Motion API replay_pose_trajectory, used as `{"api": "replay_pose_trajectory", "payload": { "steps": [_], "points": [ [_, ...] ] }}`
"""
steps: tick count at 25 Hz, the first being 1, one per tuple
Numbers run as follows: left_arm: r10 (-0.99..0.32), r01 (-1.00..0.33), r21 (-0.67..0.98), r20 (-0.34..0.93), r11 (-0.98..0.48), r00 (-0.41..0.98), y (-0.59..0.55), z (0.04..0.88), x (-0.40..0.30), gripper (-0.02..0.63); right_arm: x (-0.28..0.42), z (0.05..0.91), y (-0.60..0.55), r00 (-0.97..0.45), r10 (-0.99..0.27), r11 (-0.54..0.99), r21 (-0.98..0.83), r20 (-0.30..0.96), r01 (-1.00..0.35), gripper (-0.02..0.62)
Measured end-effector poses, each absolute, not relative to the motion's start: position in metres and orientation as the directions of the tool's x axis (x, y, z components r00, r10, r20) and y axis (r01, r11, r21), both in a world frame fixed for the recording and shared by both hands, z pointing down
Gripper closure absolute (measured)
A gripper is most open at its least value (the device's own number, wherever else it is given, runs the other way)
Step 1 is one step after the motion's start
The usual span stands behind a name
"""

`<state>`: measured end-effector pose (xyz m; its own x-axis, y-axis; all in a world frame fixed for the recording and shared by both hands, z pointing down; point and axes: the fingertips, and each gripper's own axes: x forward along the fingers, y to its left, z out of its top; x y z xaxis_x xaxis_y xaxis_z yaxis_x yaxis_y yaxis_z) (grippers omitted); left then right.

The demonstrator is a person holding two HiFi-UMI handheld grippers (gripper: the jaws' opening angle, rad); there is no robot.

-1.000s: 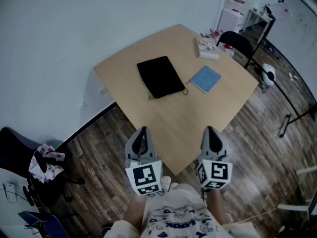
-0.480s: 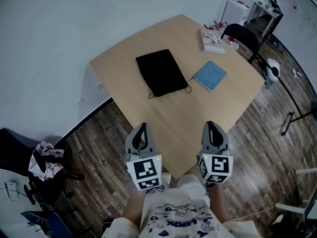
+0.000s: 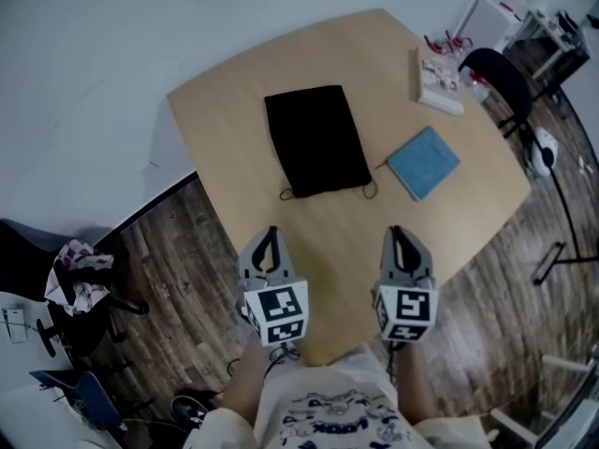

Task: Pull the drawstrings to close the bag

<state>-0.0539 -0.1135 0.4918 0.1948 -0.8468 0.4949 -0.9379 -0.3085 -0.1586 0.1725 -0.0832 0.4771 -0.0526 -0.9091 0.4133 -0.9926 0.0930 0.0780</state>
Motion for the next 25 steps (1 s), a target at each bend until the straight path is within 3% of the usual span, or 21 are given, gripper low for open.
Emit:
{"api": "replay_pose_trajectory", "payload": {
  "steps": [6,9,11,17,25],
  "points": [
    [-0.755,-0.914,-0.138,0.617,-0.380,0.221,-0.146,0.553,-0.033,0.606,0.176,0.524,-0.135,-0.110,-0.857,0.184,0.100,0.503,-0.978,0.587],
    [-0.728,-0.896,-0.181,0.656,-0.406,0.197,-0.161,0.577,-0.029,0.606,0.167,0.543,-0.156,-0.167,-0.827,0.248,0.082,0.536,-0.965,0.515],
    [-0.717,-0.880,-0.214,0.673,-0.424,0.182,-0.172,0.592,-0.029,0.606,0.164,0.556,-0.168,-0.186,-0.810,0.273,0.078,0.556,-0.959,0.514],
    [-0.662,-0.833,-0.256,0.731,-0.491,0.165,-0.195,0.631,-0.032,0.517,0.164,0.595,-0.188,-0.213,-0.757,0.312,0.056,0.618,-0.948,0.506],
    [-0.590,-0.777,-0.245,0.784,-0.580,0.193,-0.201,0.653,-0.025,0.497,0.157,0.618,-0.198,-0.261,-0.698,0.366,0.019,0.666,-0.930,0.472]
  ]
}}
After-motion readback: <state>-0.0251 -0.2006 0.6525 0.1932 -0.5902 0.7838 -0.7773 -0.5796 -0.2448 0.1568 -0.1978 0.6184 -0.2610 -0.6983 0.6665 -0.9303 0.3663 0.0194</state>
